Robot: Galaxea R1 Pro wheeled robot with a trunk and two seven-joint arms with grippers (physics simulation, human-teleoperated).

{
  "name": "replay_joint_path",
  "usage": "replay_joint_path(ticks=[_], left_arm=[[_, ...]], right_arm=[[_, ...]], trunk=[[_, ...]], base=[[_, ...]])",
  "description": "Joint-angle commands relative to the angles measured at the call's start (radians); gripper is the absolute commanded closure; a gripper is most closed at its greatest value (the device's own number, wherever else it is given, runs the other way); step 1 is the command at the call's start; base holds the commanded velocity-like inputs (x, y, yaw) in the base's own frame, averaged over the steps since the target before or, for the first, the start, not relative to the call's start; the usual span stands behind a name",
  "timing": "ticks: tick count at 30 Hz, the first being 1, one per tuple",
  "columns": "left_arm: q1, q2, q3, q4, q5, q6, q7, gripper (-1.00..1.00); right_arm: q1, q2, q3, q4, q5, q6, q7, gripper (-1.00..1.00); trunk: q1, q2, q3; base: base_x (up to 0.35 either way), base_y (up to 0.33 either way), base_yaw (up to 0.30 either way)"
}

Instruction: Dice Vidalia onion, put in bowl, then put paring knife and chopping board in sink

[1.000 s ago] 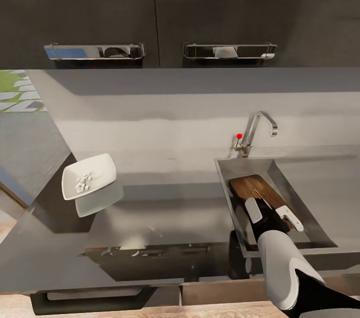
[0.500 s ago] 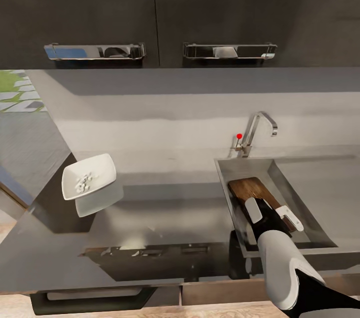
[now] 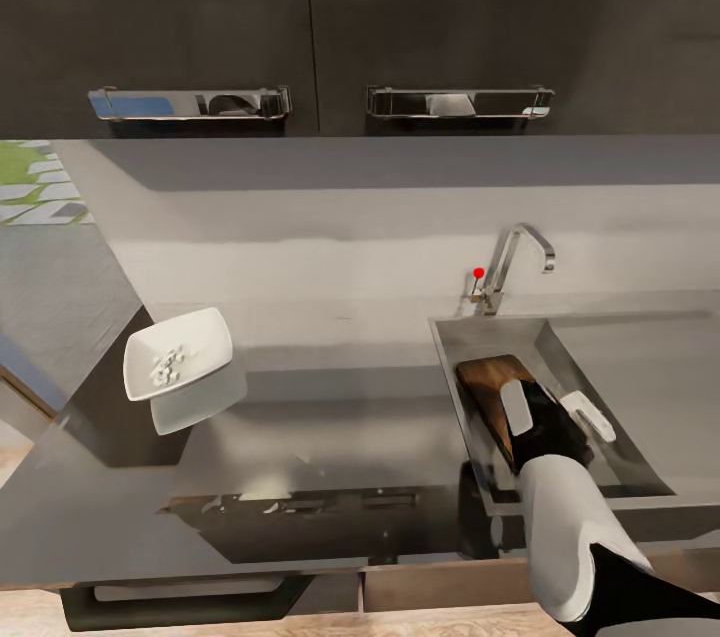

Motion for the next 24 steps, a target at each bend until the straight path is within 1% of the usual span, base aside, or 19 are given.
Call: replay_joint_path(ticks=[1, 2, 4, 6, 7, 10, 12, 14, 16, 20, 21, 22, 24], left_arm=[[0.001, 0.000, -0.002, -0.002, 0.003, -0.001, 0.002, -1.00], [0.001, 0.000, -0.002, -0.002, 0.003, -0.001, 0.002, -1.00], [0.001, 0.000, -0.002, -0.002, 0.003, -0.001, 0.002, -1.00], [0.001, 0.000, -0.002, -0.002, 0.003, -0.001, 0.002, -1.00], [0.001, 0.000, -0.002, -0.002, 0.003, -0.001, 0.002, -1.00], [0.001, 0.000, -0.002, -0.002, 0.003, -0.001, 0.002, -1.00], [0.001, 0.000, -0.002, -0.002, 0.003, -0.001, 0.002, -1.00], [0.001, 0.000, -0.002, -0.002, 0.003, -0.001, 0.002, -1.00], [0.001, 0.000, -0.002, -0.002, 0.003, -0.001, 0.002, -1.00], [0.001, 0.000, -0.002, -0.002, 0.003, -0.001, 0.002, -1.00], [0.001, 0.000, -0.002, -0.002, 0.003, -0.001, 0.002, -1.00], [0.001, 0.000, -0.002, -0.002, 0.003, -0.001, 0.002, -1.00], [0.001, 0.000, -0.002, -0.002, 0.003, -0.001, 0.002, -1.00]], right_arm=[[-0.001, 0.001, -0.002, -0.027, 0.000, 0.047, 0.022, -1.00], [0.000, 0.001, -0.003, -0.044, 0.001, 0.086, 0.058, -1.00], [0.000, -0.002, -0.003, -0.069, 0.006, 0.156, 0.155, -1.00], [0.000, -0.006, -0.004, -0.082, 0.014, 0.209, 0.242, -1.00], [0.000, -0.007, -0.004, -0.085, 0.019, 0.227, 0.271, -1.00], [0.000, -0.009, -0.002, -0.089, 0.038, 0.252, 0.311, -1.00], [0.000, -0.008, 0.012, -0.090, 0.060, 0.261, 0.347, -1.00], [0.000, -0.008, 0.027, -0.090, 0.085, 0.264, 0.413, -1.00], [0.002, -0.008, 0.034, -0.091, 0.133, 0.266, 0.500, -1.00], [0.002, -0.008, 0.037, -0.091, 0.265, 0.294, 0.686, -1.00], [0.002, -0.008, 0.038, -0.093, 0.300, 0.303, 0.758, -1.00], [0.003, -0.009, 0.037, -0.108, 0.340, 0.309, 0.874, -1.00], [0.004, -0.010, 0.037, -0.131, 0.381, 0.310, 0.957, -1.00]], trunk=[[0.001, -0.002, -0.002], [0.001, -0.002, -0.002], [0.001, -0.002, -0.002], [0.001, -0.002, -0.002], [0.001, -0.002, -0.002], [0.001, -0.002, -0.002], [0.001, -0.002, -0.002], [0.001, -0.002, -0.002], [0.001, -0.002, -0.002], [0.001, -0.002, -0.002], [0.001, -0.002, -0.002], [0.001, -0.002, -0.002], [0.001, -0.002, -0.002]], base=[[0.000, 0.000, 0.000], [0.000, 0.000, 0.000], [0.000, 0.000, 0.000], [0.000, 0.000, 0.000], [0.000, 0.000, 0.000], [0.000, 0.000, 0.000], [-0.010, 0.000, 0.000], [-0.125, 0.000, 0.000], [-0.248, 0.000, 0.000], [-0.311, 0.000, 0.000], [-0.331, 0.000, 0.000], [-0.335, 0.000, 0.000], [-0.336, 0.000, 0.000]])
